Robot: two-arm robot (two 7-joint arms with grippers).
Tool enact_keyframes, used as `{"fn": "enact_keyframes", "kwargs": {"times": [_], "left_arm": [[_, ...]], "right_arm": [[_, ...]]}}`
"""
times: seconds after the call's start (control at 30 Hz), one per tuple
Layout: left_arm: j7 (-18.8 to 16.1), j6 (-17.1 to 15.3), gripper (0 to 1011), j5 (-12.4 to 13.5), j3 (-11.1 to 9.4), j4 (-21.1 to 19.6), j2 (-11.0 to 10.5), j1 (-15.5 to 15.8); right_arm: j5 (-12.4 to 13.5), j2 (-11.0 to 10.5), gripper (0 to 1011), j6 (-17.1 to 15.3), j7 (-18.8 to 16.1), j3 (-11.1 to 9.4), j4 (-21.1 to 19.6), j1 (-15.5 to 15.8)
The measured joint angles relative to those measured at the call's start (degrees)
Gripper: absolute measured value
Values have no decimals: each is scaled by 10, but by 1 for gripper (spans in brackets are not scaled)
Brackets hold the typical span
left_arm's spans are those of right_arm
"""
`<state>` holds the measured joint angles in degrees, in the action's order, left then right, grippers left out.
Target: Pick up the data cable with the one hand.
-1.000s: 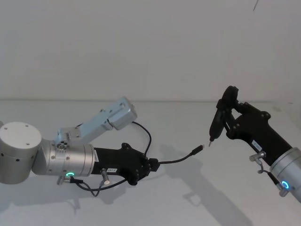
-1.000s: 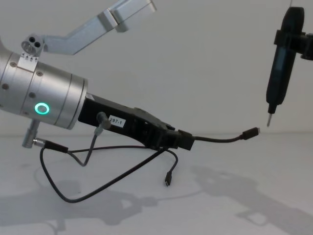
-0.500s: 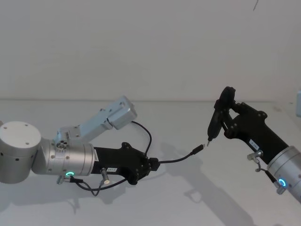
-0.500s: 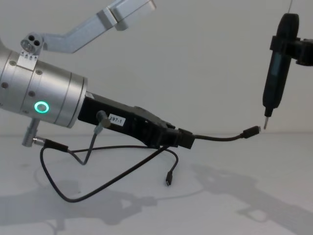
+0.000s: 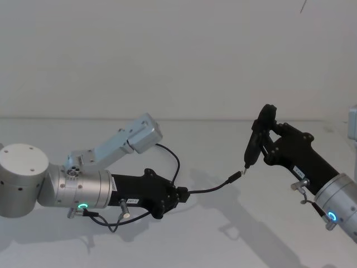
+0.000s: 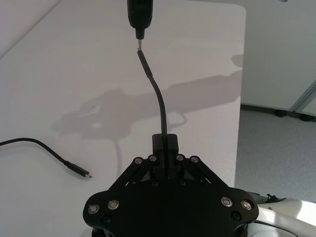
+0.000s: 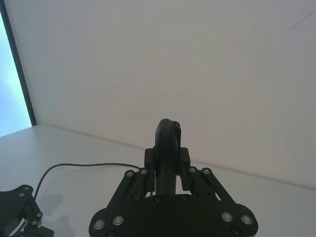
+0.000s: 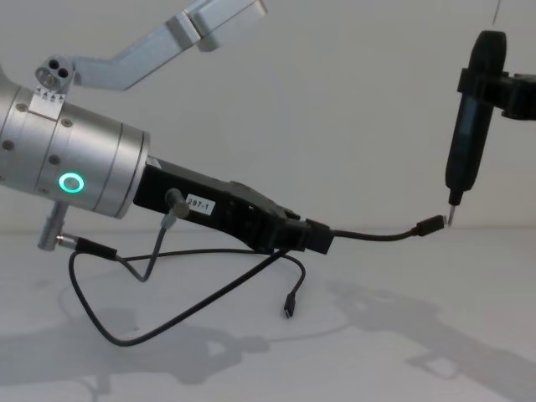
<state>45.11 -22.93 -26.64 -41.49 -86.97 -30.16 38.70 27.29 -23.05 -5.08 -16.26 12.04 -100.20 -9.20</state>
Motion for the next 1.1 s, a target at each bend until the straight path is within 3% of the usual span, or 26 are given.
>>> {"fn": "enact_keyframes", "kwargs": {"times": [1.1], "left_arm": [[0,0,35,0,0,0,0,0]], "right_arm": [[-4,3,279,7,-4,6,17,-9]]}}
